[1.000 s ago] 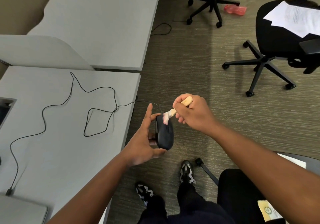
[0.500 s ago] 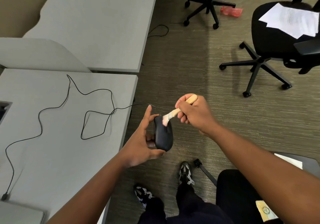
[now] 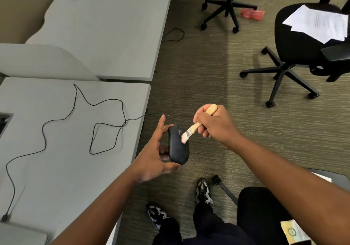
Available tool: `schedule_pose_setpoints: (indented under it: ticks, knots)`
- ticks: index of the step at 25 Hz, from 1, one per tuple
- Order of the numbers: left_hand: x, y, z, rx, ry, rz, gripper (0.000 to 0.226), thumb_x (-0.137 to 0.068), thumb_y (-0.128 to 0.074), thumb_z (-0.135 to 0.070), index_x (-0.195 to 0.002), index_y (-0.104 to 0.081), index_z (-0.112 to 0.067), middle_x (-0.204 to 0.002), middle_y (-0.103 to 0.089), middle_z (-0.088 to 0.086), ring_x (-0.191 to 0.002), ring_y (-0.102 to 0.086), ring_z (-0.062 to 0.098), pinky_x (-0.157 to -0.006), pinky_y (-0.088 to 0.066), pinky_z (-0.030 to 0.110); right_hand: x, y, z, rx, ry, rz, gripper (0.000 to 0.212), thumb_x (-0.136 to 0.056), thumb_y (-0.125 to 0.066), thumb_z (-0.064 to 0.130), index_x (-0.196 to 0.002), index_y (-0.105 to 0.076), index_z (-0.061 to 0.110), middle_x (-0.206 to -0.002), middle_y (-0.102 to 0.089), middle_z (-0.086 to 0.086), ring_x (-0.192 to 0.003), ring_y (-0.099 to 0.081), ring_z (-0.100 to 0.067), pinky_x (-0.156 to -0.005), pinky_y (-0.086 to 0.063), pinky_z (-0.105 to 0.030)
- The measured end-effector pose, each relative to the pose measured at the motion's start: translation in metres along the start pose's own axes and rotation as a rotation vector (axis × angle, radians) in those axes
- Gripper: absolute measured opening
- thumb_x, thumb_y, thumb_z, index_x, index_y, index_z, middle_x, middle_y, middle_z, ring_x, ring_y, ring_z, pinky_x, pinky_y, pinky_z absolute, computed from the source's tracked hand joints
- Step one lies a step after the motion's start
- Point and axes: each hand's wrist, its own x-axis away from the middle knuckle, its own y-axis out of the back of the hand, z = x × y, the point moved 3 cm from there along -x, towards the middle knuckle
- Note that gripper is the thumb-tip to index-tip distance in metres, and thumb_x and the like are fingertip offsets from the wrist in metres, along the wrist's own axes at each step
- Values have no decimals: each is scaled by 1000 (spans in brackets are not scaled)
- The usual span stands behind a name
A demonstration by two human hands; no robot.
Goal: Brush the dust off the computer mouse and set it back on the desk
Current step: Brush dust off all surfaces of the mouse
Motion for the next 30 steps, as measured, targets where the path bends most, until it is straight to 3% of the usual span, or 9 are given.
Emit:
schedule_pose_setpoints:
  ticks: [10, 15, 18, 23, 27, 30]
  knots:
    - [4, -3, 4, -19, 5, 15, 145, -76, -86, 13, -161, 10, -54, -165, -23, -23, -124, -69, 16, -93, -63, 50, -1, -4, -8, -7, 35, -93, 16, -96, -58, 13, -88, -72, 12, -69, -73, -6, -57, -66, -11, -53, -54, -26]
    - [4, -3, 2, -39, 14, 10, 145, -76, -88, 9, -160, 10, -56, -164, -22, -26, -121, -71, 18, -92, -64, 49, 8, 0, -1, -65, 55, -45, 17, -94, -57, 8, -85, -70, 3, -61, -68, -8, -48, -59, -12, -45, -45, -21]
    - [4, -5, 0, -62, 12, 16, 145, -76, -88, 9, -160, 10, -57, -163, -23, -27, -119, -72, 17, -91, -64, 49, 13, -7, 5, 59, 75, 63, 18, -93, -58, 11, -81, -71, 5, -61, -70, -10, -49, -60, -14, -46, -46, -24]
    - [4, -8, -2, -82, 12, 26, 145, -77, -88, 9, -159, 10, -58, -168, -18, -22, -116, -73, 17, -89, -65, 41, 13, -13, 5, 276, 278, -32, 19, -94, -59, 16, -78, -68, 16, -60, -69, -6, -52, -65, -22, -47, -48, -37]
    - [3, -9, -3, -79, 17, 30, 146, -76, -88, 9, -159, 12, -57, -166, -22, -22, -112, -75, 21, -88, -65, 46, 14, -15, -2, 366, 420, -81, 17, -100, -57, 23, -88, -68, 18, -55, -56, 12, -47, -52, -7, -47, -35, -22]
    - [3, -6, -3, -91, 30, 24, 147, -76, -88, 8, -158, 13, -59, -169, -20, -18, -112, -75, 21, -86, -65, 40, 12, -7, 0, 275, 346, -7, 10, -102, -62, 25, -107, -69, 21, -70, -71, 0, -57, -66, -12, -54, -55, -36]
